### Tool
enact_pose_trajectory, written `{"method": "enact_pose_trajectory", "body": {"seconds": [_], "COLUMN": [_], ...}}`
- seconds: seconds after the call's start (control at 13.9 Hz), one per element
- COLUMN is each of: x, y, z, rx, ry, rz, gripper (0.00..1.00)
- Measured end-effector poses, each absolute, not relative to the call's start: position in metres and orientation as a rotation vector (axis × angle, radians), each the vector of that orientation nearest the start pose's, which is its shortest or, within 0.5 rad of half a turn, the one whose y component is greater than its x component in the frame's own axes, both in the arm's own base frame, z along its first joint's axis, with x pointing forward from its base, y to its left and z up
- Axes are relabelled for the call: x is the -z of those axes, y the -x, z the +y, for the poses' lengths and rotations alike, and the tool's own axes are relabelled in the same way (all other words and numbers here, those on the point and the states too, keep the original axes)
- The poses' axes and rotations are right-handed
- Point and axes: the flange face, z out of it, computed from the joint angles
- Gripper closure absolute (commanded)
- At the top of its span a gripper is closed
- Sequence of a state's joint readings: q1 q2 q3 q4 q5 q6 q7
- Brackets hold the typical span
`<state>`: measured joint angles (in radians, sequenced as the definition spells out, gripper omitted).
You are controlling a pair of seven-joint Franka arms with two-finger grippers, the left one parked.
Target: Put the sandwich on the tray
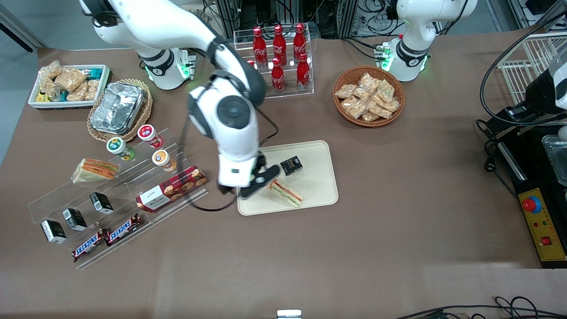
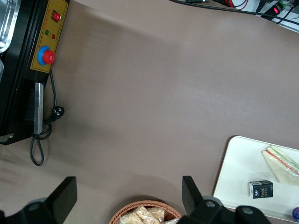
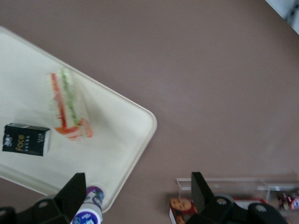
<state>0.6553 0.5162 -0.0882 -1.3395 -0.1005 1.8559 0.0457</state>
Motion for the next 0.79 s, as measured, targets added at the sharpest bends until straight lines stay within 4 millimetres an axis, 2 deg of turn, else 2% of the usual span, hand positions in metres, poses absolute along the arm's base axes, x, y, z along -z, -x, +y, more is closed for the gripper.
{"method": "enact_pose_trajectory", "body": {"seconds": [0.14,0.36,0.65,0.79], "x": [-0.453,-0.49,-0.534,-0.546], "y": [-0.609,-0.632,-0.638,-0.641], "z": [0.341,0.254,0.152,0.106], "rx": [0.03,-0.021,-0.059,-0.05], "ry": [3.163,3.16,3.179,3.169], "rz": [-0.731,-0.481,-0.25,-0.174], "gripper": [0.0,0.0,0.0,0.0]}}
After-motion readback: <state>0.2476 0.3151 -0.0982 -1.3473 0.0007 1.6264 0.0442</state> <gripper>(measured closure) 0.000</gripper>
